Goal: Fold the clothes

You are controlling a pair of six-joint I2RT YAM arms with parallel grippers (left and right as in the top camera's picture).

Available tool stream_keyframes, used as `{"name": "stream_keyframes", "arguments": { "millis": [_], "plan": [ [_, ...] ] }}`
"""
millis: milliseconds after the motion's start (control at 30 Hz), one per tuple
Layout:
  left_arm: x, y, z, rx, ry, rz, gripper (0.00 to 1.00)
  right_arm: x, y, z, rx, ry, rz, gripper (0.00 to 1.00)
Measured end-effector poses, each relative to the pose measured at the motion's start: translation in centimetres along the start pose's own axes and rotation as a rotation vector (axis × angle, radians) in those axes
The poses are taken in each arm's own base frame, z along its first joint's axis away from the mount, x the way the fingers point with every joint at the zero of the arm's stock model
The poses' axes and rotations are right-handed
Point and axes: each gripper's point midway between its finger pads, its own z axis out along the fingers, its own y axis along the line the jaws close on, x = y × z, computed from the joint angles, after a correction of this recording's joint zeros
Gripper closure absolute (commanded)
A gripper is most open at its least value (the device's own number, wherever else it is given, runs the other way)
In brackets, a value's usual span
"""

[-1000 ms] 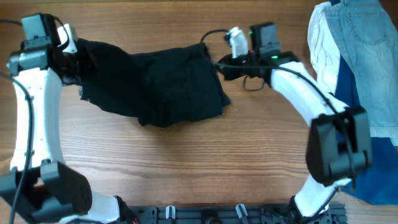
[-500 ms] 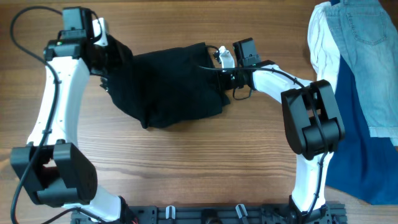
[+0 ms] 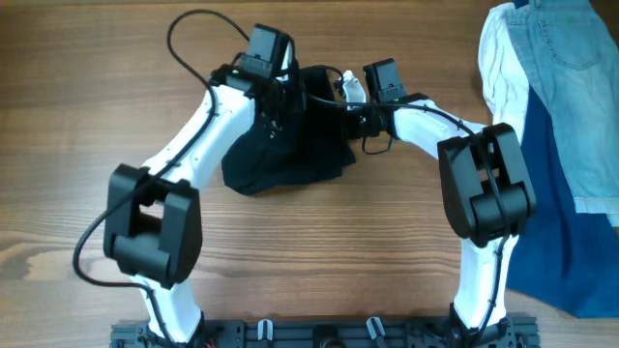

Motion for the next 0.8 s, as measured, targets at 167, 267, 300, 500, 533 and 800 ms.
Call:
{"name": "stream_keyframes", "arguments": {
  "millis": [167, 267, 300, 500, 533, 800],
  "plan": [
    [0.4, -0.3, 0.3, -0.003, 0.011, -0.03, 0.26, -2.8, -1.8, -4.2, -0.096, -0.098, 0.108, 0.58],
    [0.7, -0.1, 0.3, -0.01, 0.023, -0.046, 0.0, -8.1, -1.3, -13.8, -0.11, -0.31, 0.102, 0.43],
    [0.8, -0.1, 0.3, -0.011, 0.024, -0.048, 0.0, -9.7, -0.2, -17.5, -0.11, -0.387, 0.067, 0.43],
    [2.3, 0.3, 0.2, -0.022, 0.088, 0.021, 0.0, -10.6, 2.7, -23.7, -0.099, -0.472, 0.023, 0.41],
    [2.8, 0.4, 0.1, -0.024, 0.11, 0.052, 0.0, -10.5, 2.6, -23.6, -0.095, -0.469, 0.02, 0.41],
    [5.0, 0.0, 0.0, -0.053, 0.177, 0.183, 0.72, -10.2, 0.2, -24.1, -0.001, -0.478, 0.067, 0.39]
  ]
}}
